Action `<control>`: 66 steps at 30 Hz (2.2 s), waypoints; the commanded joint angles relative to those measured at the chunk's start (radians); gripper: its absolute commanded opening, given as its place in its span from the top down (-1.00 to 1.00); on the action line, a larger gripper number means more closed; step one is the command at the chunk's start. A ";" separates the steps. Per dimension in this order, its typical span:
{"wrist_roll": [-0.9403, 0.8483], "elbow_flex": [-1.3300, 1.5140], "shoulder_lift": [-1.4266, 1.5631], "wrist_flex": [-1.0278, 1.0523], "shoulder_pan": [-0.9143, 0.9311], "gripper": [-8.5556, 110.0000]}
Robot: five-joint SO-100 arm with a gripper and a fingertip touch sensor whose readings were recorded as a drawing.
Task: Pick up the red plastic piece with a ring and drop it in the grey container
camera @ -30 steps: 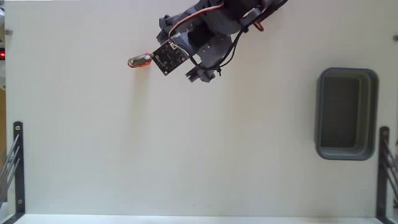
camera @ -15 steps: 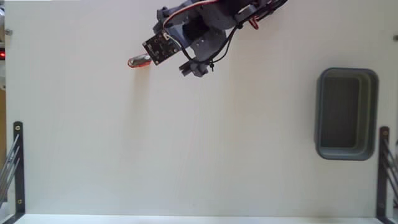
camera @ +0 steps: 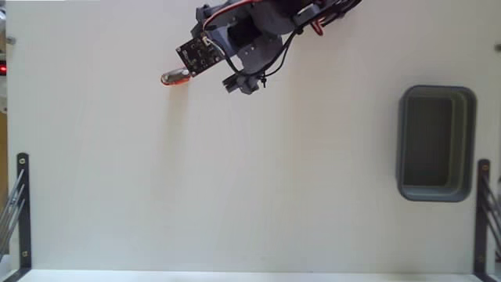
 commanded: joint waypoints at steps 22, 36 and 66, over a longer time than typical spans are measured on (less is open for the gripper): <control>0.005 0.004 0.038 0.019 0.042 -1.00; 0.005 0.003 0.034 0.015 0.042 -1.00; 0.005 -0.069 -0.258 -0.204 0.042 -1.00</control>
